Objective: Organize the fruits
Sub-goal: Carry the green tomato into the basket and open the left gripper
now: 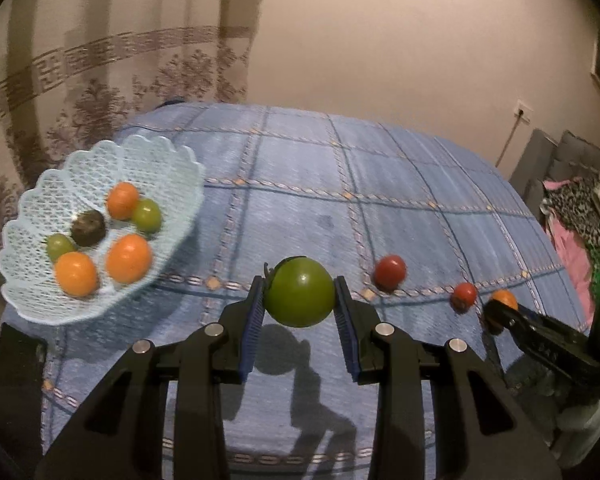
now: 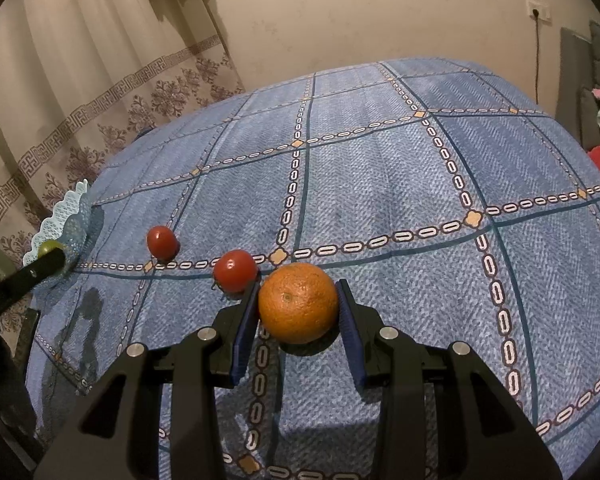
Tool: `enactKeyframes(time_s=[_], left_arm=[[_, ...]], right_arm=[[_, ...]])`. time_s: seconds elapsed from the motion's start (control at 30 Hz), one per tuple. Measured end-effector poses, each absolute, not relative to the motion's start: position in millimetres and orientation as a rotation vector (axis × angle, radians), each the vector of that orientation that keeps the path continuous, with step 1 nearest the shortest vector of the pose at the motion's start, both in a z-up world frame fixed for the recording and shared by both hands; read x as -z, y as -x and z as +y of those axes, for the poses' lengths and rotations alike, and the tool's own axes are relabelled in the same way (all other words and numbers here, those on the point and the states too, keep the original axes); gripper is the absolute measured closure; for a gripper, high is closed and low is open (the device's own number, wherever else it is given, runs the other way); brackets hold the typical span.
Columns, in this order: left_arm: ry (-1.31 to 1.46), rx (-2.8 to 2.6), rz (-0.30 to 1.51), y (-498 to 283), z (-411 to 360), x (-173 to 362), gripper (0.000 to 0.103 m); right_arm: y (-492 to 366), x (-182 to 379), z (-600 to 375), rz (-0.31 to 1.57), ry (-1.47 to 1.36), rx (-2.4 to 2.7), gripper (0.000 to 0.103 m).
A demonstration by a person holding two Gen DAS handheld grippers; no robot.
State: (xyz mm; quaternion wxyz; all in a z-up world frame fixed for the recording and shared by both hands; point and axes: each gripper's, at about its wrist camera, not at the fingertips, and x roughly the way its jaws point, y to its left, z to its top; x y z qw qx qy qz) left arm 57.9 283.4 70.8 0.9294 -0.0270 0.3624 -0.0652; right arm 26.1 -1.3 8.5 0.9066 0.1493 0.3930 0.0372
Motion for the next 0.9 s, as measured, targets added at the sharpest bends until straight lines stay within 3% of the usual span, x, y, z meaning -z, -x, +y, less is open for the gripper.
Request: enactKeyframes(time_s=[0.8,0.9], left_arm=[[0.141,-0.063,0.687,-64.0,374.1,-77.6,0.068],[0.178,-0.090,0.697,-64.9,385.3,-73.5,0.056]], right_arm=[[-25.3,-9.2,3.6,0.817,-0.306,-0.031,0.065],[-24.2,-10.8,2.5,0.819,-0.323,-0.024,0.065]])
